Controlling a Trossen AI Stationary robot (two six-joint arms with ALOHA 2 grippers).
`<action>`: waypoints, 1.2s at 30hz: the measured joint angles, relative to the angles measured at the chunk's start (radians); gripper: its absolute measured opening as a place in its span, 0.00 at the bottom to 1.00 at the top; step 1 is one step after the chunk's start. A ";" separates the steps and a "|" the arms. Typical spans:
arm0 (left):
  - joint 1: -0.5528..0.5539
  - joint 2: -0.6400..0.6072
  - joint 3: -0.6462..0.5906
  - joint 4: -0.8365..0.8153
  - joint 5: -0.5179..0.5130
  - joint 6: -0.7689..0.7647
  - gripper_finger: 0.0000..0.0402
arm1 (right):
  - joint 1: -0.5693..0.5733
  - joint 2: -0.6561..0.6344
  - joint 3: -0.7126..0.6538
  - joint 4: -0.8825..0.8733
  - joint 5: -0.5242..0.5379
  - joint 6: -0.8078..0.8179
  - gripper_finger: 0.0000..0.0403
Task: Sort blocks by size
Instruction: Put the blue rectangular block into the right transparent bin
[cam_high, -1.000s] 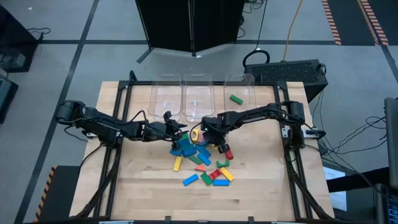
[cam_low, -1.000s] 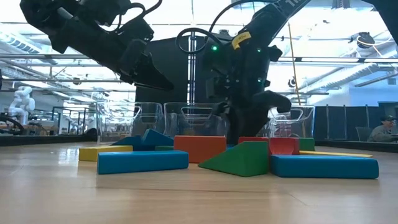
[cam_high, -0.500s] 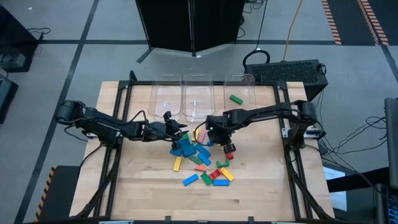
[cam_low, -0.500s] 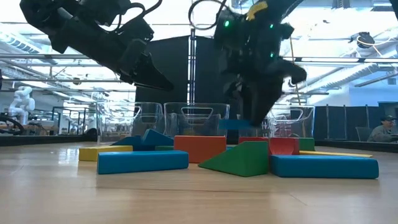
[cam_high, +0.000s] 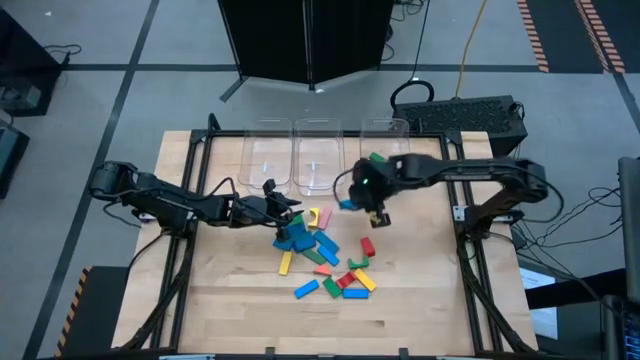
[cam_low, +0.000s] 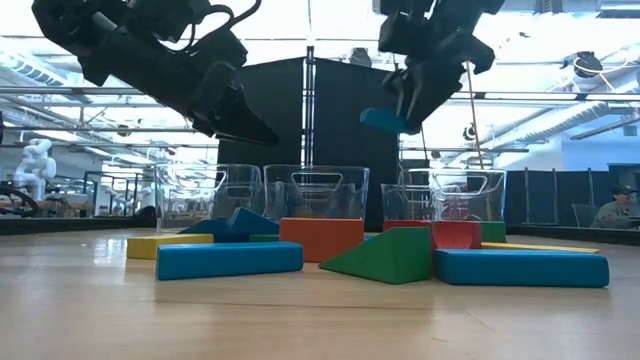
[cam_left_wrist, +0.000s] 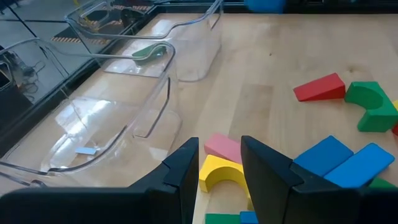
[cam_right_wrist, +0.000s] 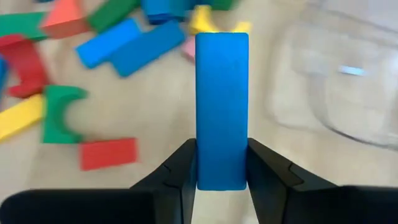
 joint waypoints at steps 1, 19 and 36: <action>0.000 0.000 0.000 0.000 0.001 -0.002 0.31 | -0.017 -0.015 0.000 -0.010 0.012 0.000 0.26; -0.011 0.000 0.000 -0.007 0.012 -0.004 0.31 | -0.413 -0.046 0.001 -0.088 0.024 -0.060 0.26; -0.013 0.000 0.000 -0.009 0.014 -0.003 0.31 | -0.602 0.165 0.001 -0.054 -0.063 0.016 0.26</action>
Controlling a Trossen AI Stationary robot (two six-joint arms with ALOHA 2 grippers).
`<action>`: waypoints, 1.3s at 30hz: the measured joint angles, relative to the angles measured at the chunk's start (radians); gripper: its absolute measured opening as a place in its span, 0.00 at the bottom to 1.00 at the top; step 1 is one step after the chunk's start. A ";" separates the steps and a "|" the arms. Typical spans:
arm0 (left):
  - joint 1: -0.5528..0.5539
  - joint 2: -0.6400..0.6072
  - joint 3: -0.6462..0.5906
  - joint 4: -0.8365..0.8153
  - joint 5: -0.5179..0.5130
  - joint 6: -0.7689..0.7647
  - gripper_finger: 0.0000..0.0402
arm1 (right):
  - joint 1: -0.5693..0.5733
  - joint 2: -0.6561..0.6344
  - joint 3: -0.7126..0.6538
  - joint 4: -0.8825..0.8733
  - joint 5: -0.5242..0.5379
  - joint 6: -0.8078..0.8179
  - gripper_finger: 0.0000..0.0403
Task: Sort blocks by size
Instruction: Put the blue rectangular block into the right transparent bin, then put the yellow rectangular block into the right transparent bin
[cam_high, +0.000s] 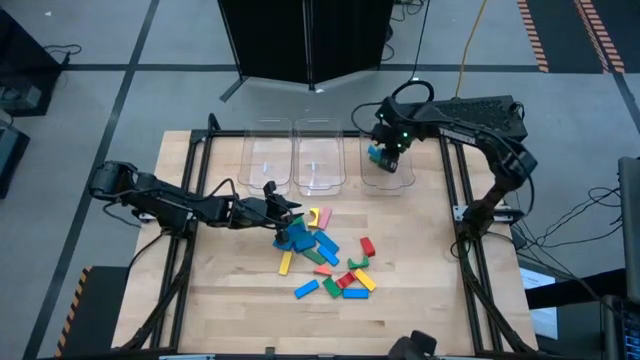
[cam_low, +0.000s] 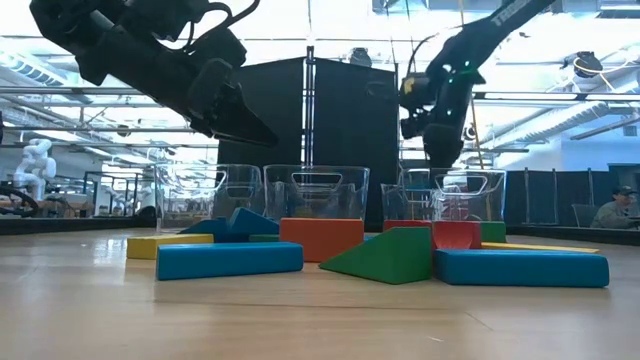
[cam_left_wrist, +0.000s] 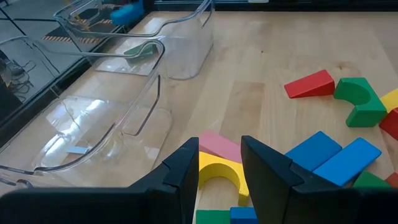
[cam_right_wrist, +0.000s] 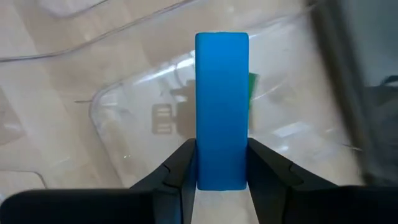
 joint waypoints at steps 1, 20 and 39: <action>0.000 0.000 0.000 -0.001 0.000 0.000 0.31 | 0.000 0.015 0.000 0.001 -0.010 0.001 0.26; 0.000 0.000 -0.008 -0.058 0.001 -0.026 0.31 | 0.002 0.149 -0.029 0.122 -0.008 0.111 0.32; 0.000 0.000 -0.018 -0.043 -0.005 -0.048 0.31 | 0.033 0.026 -0.130 0.260 -0.005 0.142 0.44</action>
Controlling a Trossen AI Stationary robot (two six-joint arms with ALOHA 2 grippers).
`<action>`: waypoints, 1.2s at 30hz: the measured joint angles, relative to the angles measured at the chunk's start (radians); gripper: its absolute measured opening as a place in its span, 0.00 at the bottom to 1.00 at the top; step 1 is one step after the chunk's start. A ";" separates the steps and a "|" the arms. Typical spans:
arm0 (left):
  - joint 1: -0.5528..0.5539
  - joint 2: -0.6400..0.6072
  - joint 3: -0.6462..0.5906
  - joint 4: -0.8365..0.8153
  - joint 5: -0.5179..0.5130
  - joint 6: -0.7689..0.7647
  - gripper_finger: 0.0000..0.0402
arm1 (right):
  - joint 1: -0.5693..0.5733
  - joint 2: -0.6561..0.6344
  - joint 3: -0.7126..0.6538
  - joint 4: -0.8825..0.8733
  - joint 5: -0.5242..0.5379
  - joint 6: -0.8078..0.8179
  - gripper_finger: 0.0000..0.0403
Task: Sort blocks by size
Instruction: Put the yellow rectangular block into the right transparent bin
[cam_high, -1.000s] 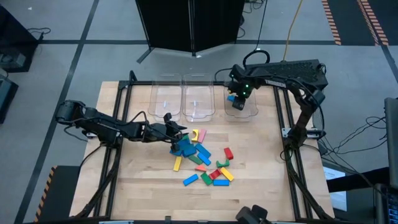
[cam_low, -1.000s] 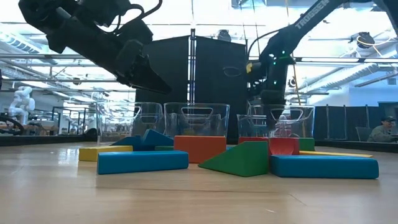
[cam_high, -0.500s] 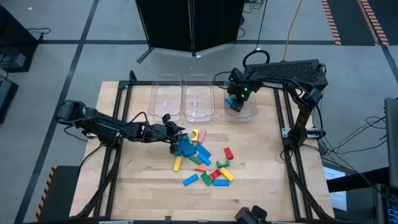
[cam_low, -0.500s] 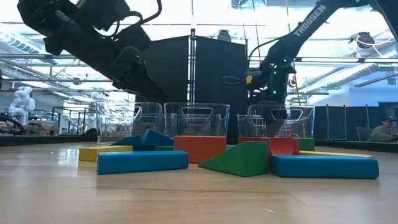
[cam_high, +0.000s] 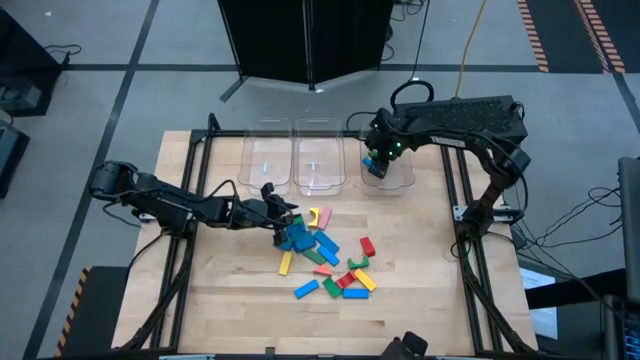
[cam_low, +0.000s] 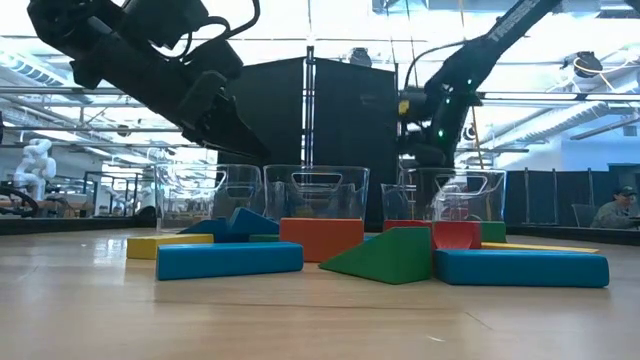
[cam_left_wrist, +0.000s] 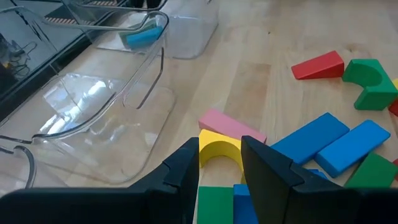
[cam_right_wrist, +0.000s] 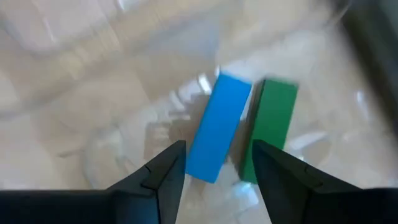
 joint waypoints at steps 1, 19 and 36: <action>0.000 0.000 0.000 0.002 0.000 0.002 0.31 | 0.007 -0.018 0.000 0.000 0.000 0.000 0.44; 0.000 0.000 0.000 0.028 -0.039 -0.004 0.31 | 0.322 -0.292 0.001 0.019 0.000 0.009 0.44; 0.000 0.000 0.000 0.028 -0.039 -0.004 0.31 | 0.637 -0.279 0.001 0.030 0.149 0.118 0.44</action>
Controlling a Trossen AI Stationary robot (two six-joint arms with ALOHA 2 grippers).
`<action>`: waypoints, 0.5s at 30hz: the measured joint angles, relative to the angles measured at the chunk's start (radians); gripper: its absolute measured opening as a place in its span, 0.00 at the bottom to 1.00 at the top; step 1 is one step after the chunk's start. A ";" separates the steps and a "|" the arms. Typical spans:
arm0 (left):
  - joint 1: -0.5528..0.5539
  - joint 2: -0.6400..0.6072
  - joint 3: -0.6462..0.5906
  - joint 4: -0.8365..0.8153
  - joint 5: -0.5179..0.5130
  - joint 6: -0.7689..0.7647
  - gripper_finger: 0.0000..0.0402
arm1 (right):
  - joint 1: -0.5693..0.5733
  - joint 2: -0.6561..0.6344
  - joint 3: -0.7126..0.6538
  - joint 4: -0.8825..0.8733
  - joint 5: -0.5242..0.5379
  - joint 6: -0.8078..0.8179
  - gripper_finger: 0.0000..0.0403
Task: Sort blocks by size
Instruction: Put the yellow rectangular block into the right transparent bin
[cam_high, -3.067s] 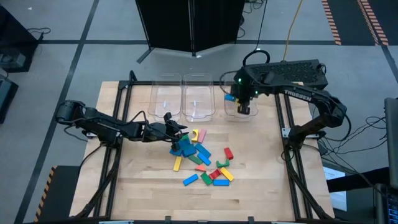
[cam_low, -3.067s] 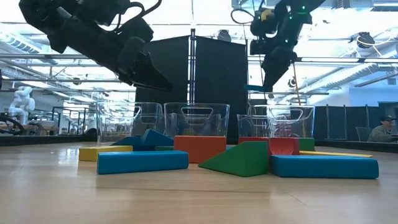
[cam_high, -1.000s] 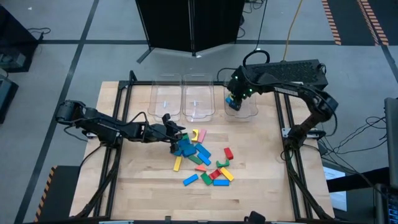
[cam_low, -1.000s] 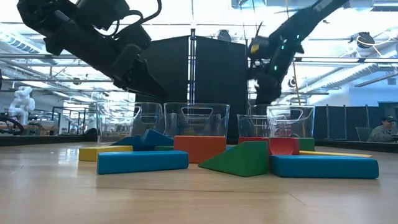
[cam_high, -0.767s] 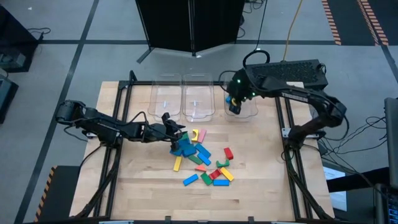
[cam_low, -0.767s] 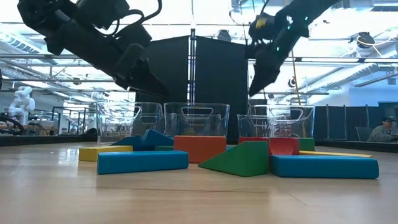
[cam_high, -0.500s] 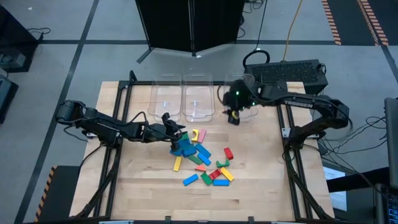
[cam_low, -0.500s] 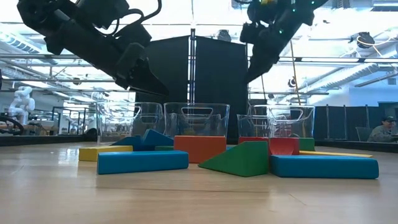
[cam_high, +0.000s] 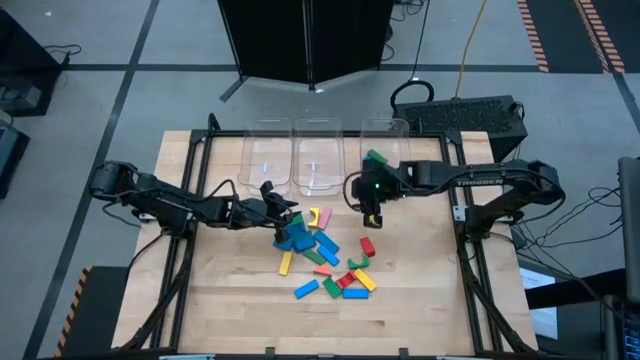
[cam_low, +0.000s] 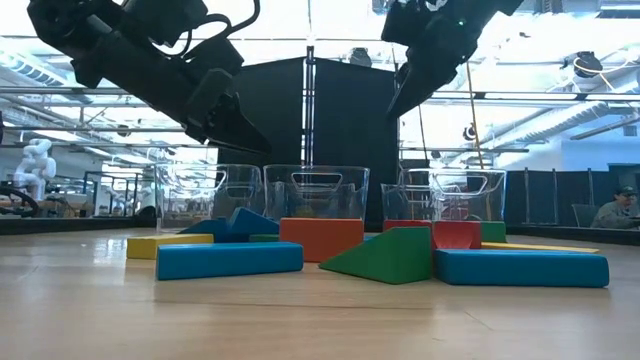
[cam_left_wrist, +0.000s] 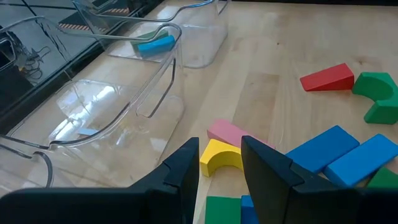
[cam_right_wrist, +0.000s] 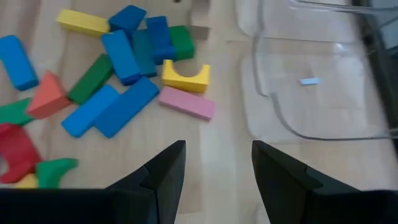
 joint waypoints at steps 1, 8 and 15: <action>0.000 0.000 0.000 0.000 0.000 0.000 0.31 | 0.014 0.002 0.000 -0.002 0.001 0.013 0.44; 0.000 0.000 0.000 -0.001 0.000 0.000 0.31 | 0.123 0.006 -0.006 -0.021 0.002 0.135 0.44; 0.000 0.000 0.000 0.000 0.000 0.000 0.31 | 0.259 0.006 -0.070 0.007 0.006 0.358 0.44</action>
